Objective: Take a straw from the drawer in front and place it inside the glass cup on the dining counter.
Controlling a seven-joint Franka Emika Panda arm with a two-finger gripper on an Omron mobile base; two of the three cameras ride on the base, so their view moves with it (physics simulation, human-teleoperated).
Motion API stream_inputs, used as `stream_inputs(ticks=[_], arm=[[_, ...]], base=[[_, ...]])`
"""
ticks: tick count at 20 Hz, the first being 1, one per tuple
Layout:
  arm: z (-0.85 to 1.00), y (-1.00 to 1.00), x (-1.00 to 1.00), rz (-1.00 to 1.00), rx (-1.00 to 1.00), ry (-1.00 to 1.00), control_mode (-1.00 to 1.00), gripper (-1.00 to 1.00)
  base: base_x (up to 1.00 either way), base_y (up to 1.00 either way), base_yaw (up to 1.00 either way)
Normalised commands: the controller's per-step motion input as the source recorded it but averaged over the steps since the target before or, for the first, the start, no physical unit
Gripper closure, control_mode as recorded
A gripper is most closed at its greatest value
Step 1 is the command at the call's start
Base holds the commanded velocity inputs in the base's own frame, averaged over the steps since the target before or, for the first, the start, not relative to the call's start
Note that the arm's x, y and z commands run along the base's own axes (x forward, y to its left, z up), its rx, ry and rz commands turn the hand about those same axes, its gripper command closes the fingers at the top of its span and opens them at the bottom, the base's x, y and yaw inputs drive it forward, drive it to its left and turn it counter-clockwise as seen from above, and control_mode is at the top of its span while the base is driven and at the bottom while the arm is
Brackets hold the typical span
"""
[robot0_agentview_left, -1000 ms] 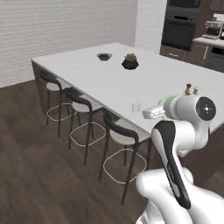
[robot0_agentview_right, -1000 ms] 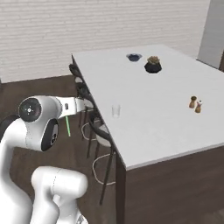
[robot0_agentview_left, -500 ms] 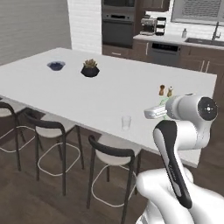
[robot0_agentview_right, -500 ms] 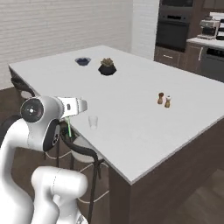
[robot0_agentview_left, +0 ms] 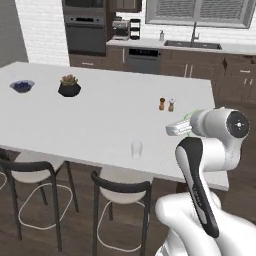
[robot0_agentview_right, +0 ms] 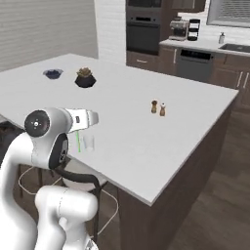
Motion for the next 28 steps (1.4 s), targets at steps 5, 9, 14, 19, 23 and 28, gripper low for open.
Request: stream_inputs(ticks=[5,9,14,19,23,28], arm=[[0.0,0.0,0.0,0.0,0.0,0.0,1.0,1.0],[0.0,0.0,0.0,0.0,0.0,0.0,1.0,1.0],[0.0,0.0,0.0,0.0,0.0,0.0,1.0,1.0],[0.13,0.08,0.2,-0.13,0.0,-0.07,-1.0,1.0],[0.15,0.02,0.42,-0.03,0.0,-0.05,-1.0,1.0],[0.03,-0.2,0.1,0.19,0.16,-0.06,-1.0,1.0]], base=[[0.22,0.32,-0.38],[0.28,0.31,-0.35],[0.28,0.27,-0.32],[0.13,0.1,-0.12],[0.0,0.0,0.0],[0.0,0.0,0.0]])
